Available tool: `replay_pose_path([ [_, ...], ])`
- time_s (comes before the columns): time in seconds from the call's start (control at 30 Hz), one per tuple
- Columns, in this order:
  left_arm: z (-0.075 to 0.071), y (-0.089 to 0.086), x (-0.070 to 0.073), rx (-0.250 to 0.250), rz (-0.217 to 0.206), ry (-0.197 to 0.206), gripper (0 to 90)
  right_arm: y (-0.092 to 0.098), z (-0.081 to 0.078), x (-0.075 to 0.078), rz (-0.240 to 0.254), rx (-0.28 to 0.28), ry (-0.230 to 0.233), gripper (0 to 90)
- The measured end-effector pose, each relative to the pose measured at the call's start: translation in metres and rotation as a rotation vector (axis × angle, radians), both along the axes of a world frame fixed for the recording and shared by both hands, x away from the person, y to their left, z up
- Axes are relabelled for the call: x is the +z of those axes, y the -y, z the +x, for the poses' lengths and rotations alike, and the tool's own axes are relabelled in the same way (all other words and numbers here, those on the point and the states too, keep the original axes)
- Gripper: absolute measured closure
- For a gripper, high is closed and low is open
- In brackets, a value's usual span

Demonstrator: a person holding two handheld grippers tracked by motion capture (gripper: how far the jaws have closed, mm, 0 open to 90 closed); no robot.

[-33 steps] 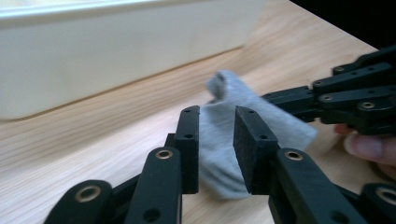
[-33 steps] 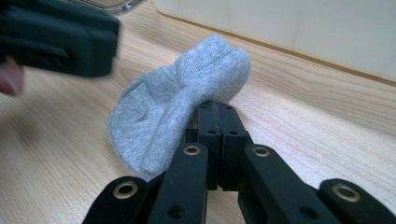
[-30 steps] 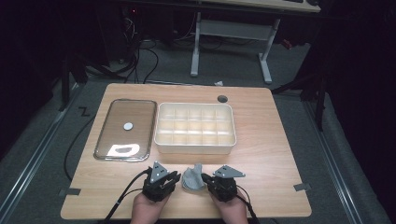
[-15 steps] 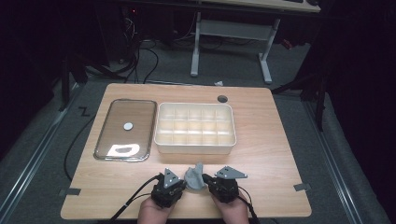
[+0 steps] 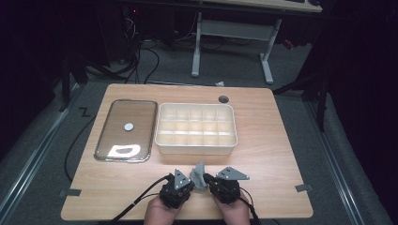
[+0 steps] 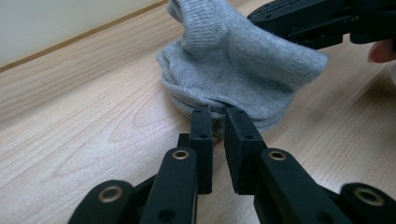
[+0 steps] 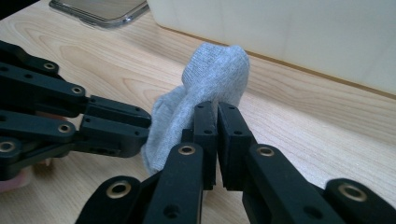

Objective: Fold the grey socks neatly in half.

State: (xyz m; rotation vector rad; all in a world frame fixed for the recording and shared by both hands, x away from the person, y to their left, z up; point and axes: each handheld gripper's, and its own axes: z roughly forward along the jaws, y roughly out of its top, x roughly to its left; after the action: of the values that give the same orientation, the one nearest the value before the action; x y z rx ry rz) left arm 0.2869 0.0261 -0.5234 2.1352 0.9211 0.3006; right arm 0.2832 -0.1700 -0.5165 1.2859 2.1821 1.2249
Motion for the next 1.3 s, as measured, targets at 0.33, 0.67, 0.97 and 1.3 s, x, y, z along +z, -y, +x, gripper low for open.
replay_pose_path([
  [0.33, -0.001, 0.006, 0.000, -0.028, 0.014, -0.001, 82.7, -0.006, -0.002, 0.001, -0.011, 0.021, 0.012, 88.8],
  [0.67, -0.002, 0.007, -0.001, -0.037, 0.012, -0.001, 82.7, -0.012, -0.001, -0.004, -0.021, 0.041, 0.002, 89.0],
  [0.97, -0.009, -0.004, -0.005, -0.048, -0.001, -0.003, 81.3, -0.016, 0.001, -0.009, -0.060, 0.064, 0.027, 90.0],
  [1.3, -0.011, -0.022, 0.003, -0.022, -0.050, 0.056, 88.7, -0.016, 0.001, -0.010, -0.065, 0.076, 0.032, 90.0],
])
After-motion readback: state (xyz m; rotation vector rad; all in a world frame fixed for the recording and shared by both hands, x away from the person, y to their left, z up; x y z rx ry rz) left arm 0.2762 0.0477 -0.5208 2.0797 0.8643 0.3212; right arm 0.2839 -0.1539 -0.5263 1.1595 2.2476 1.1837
